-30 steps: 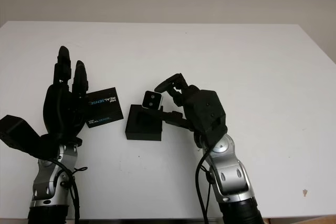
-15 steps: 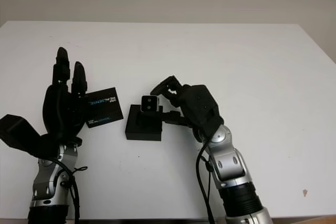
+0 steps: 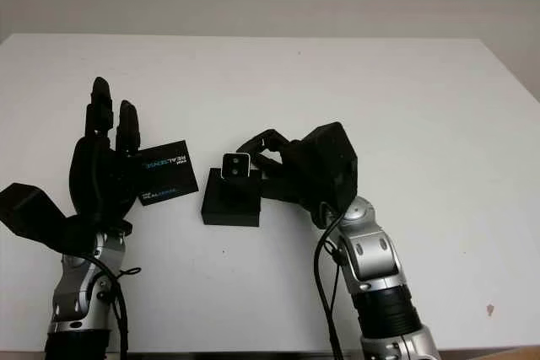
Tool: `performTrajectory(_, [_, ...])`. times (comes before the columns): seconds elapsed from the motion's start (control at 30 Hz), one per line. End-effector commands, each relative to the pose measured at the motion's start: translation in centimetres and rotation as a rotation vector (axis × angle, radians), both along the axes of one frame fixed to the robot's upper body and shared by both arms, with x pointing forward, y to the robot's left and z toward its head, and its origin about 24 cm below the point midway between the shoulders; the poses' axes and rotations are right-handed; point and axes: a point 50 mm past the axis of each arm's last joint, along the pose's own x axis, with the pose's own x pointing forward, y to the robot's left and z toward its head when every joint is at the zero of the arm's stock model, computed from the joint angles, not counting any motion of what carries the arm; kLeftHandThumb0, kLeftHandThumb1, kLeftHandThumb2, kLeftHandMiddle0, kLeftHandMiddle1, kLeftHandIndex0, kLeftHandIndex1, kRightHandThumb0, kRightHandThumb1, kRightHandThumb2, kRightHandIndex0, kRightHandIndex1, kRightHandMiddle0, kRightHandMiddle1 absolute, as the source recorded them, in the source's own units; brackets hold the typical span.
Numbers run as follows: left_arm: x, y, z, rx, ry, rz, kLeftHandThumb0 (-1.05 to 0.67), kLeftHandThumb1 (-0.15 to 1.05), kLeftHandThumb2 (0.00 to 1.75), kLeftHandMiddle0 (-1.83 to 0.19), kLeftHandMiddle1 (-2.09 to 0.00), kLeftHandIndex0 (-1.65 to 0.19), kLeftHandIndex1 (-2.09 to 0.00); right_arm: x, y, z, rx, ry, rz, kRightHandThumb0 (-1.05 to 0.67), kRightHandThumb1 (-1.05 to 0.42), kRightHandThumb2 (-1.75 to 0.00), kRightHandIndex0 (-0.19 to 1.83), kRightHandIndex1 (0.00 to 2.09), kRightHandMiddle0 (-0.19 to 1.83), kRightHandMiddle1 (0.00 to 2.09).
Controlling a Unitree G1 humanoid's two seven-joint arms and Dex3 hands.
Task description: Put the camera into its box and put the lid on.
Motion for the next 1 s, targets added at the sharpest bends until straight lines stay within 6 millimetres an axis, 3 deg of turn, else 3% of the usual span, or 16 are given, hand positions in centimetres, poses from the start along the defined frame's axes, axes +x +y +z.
performTrajectory(0.0, [0.2, -0.1, 0.7, 0.014, -0.026, -0.007, -0.54, 1.05, 0.38, 0.13, -0.05, 0.15, -0.06, -0.3, 0.4, 0.1, 0.009, 0.009, 0.003, -0.36, -0.98, -0.05, 0.24, 0.06, 0.19, 1.81])
performTrajectory(0.57, [0.1, -0.1, 0.7, 0.012, -0.032, -0.017, -0.53, 1.05, 0.39, 0.13, -0.05, 0.16, -0.05, -1.2, 0.6, -1.6, -0.07, -0.023, -0.018, -0.36, -1.01, -0.06, 0.2, 0.04, 0.1, 1.9])
performTrajectory(0.97, [0.1, -0.1, 0.7, 0.011, -0.037, -0.017, -0.53, 1.05, 0.39, 0.14, -0.05, 0.16, -0.05, -1.4, -0.2, -2.5, -0.156, -0.064, 0.019, -0.37, -0.98, -0.04, 0.21, 0.05, 0.16, 1.86])
